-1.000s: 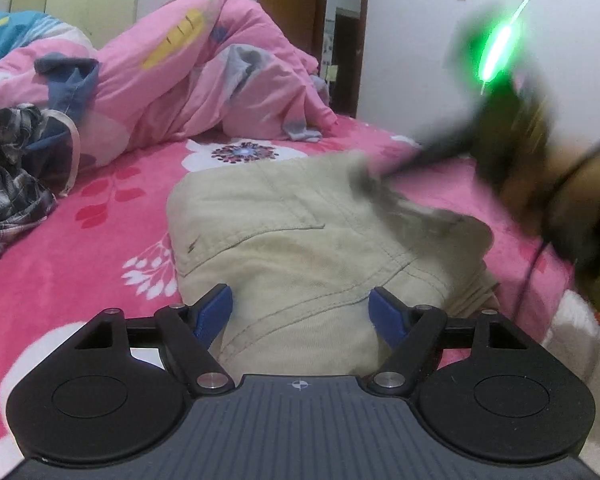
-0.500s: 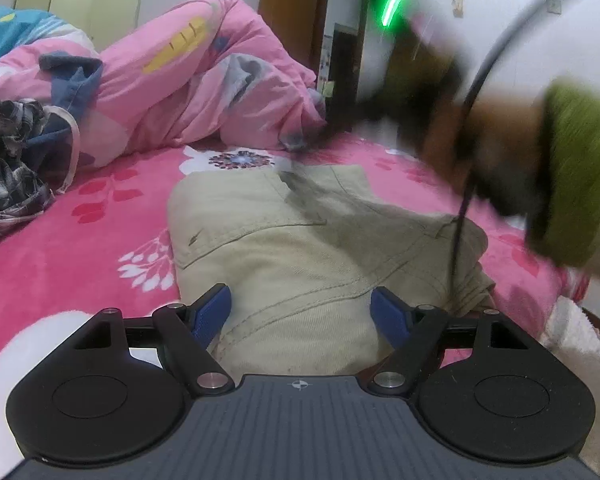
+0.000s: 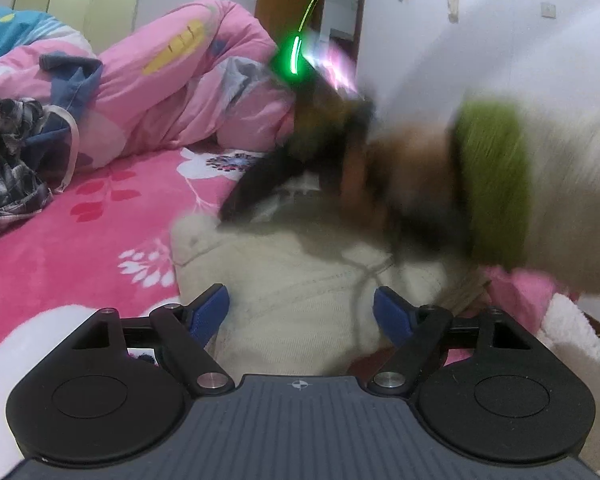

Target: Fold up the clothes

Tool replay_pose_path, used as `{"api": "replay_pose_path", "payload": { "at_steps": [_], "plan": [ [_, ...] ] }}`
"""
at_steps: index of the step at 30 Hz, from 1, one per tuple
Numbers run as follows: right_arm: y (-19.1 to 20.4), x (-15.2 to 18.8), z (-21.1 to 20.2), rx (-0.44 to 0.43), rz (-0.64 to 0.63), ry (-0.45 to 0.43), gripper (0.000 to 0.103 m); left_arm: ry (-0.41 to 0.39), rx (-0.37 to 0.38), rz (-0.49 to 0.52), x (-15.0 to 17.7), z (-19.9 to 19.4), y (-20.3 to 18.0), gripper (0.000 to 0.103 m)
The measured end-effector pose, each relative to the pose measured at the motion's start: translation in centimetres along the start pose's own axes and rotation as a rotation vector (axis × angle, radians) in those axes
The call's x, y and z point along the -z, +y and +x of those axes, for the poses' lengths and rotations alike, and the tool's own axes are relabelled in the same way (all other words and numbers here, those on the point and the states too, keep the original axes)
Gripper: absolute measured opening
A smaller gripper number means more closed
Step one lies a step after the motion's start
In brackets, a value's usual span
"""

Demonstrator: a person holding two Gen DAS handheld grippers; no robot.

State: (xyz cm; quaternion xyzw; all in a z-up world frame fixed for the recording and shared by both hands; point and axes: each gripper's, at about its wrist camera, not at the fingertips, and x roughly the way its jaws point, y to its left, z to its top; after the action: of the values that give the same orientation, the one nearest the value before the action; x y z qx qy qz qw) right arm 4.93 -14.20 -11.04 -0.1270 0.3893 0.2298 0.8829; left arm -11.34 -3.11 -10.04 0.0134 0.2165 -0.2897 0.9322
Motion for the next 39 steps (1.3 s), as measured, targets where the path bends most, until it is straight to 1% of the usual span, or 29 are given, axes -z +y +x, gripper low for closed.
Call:
{"api": "replay_pose_path", "payload": {
  "at_steps": [1, 3, 7, 9, 11, 13, 14, 15, 18, 20, 22, 24, 25, 26, 27, 28, 29, 30, 31, 32, 33, 34, 35, 37, 38, 39],
  "plan": [
    [0.1, -0.3, -0.3, -0.018, 0.003, -0.012, 0.001, 0.002, -0.002, 0.003, 0.0, 0.0, 0.0, 0.082],
    [0.5, -1.5, -1.2, -0.065, 0.012, -0.038, 0.006, 0.005, -0.001, 0.018, 0.2, -0.1, -0.2, 0.083],
    [1.2, -3.7, -3.1, -0.157, 0.029, -0.091, 0.006, 0.014, -0.004, 0.028, 0.0, -0.2, -0.3, 0.084],
    [1.8, -2.5, 0.8, -0.156, 0.016, 0.021, 0.002, 0.015, -0.011, 0.027, -0.1, -0.5, -0.3, 0.084],
    [1.5, -1.8, 1.7, -0.185, 0.024, 0.001, 0.001, 0.014, -0.018, 0.025, -0.2, -0.9, -0.3, 0.084],
    [0.5, -2.6, -0.4, -0.19, 0.055, -0.018, 0.002, 0.001, -0.026, 0.028, -0.3, -1.9, -0.3, 0.083],
    [0.0, -3.1, -1.5, -0.191, 0.072, -0.027, 0.007, -0.015, -0.031, 0.032, -0.3, -2.7, -0.3, 0.083],
    [-0.2, -3.3, -3.1, -0.174, 0.048, -0.065, 0.01, -0.038, -0.036, 0.05, -0.2, -3.6, -0.3, 0.083],
    [-1.4, -2.2, -9.2, -0.168, 0.033, -0.165, 0.011, -0.095, -0.034, 0.1, -0.4, -6.1, -0.3, 0.084],
    [-2.2, -1.4, -13.2, -0.166, 0.027, -0.23, 0.012, -0.096, -0.018, 0.104, -0.5, -6.1, -0.4, 0.083],
    [-2.2, 0.2, -15.6, -0.179, 0.017, -0.271, 0.013, -0.094, -0.002, 0.106, -0.6, -6.0, -0.6, 0.08],
    [-1.9, 3.2, -17.5, -0.209, 0.022, -0.322, 0.014, -0.079, 0.015, 0.122, -0.6, -5.5, -1.0, 0.075],
    [-1.7, 4.9, -17.6, -0.221, 0.047, -0.332, 0.014, -0.063, 0.024, 0.138, -0.4, -4.9, -1.4, 0.073],
    [-1.7, 6.6, -17.2, -0.224, 0.093, -0.317, 0.015, -0.03, 0.039, 0.156, -0.2, -4.3, -1.7, 0.073],
    [-1.7, 8.4, -16.1, -0.207, 0.143, -0.265, 0.015, 0.006, 0.055, 0.174, 0.2, -3.5, -2.1, 0.074],
    [-1.5, 10.3, -14.2, -0.144, 0.17, -0.188, 0.011, 0.03, 0.048, 0.197, 0.6, -2.9, -2.5, 0.074],
    [-1.0, 12.4, -13.0, -0.096, 0.181, -0.199, 0.011, 0.042, 0.03, 0.249, 1.1, -2.6, -3.1, 0.079],
    [-0.3, 13.8, -13.0, -0.065, 0.204, -0.274, 0.011, 0.052, 0.01, 0.304, 1.6, -2.3, -3.7, 0.079],
    [0.4, 13.9, -13.1, -0.031, 0.206, -0.29, 0.011, 0.062, -0.009, 0.359, 2.1, -2.0, -4.3, 0.08],
    [1.1, 13.4, -13.3, 0.007, 0.188, -0.281, 0.012, 0.069, -0.033, 0.413, 2.3, -1.9, -5.0, 0.081],
    [1.4, 13.0, -13.6, 0.029, 0.176, -0.274, 0.012, 0.075, -0.038, 0.421, 2.1, -2.0, -5.1, 0.081],
    [1.6, 12.5, -13.9, 0.047, 0.166, -0.268, 0.013, 0.08, -0.04, 0.421, 1.9, -2.1, -5.1, 0.08],
    [1.8, 12.1, -14.2, 0.065, 0.156, -0.262, 0.013, 0.082, -0.033, 0.397, 1.4, -2.5, -4.8, 0.079],
    [1.6, 12.1, -15.9, 0.1, 0.164, -0.308, 0.014, 0.076, -0.016, 0.332, 0.1, -3.7, -4.0, 0.077],
    [1.4, 12.3, -17.1, 0.109, 0.171, -0.346, 0.015, 0.059, -0.013, 0.29, -0.6, -4.3, -3.5, 0.078],
    [1.0, 13.0, -17.2, 0.113, 0.184, -0.353, 0.017, 0.041, -0.011, 0.247, -1.3, -4.8, -3.1, 0.078]
  ]
}}
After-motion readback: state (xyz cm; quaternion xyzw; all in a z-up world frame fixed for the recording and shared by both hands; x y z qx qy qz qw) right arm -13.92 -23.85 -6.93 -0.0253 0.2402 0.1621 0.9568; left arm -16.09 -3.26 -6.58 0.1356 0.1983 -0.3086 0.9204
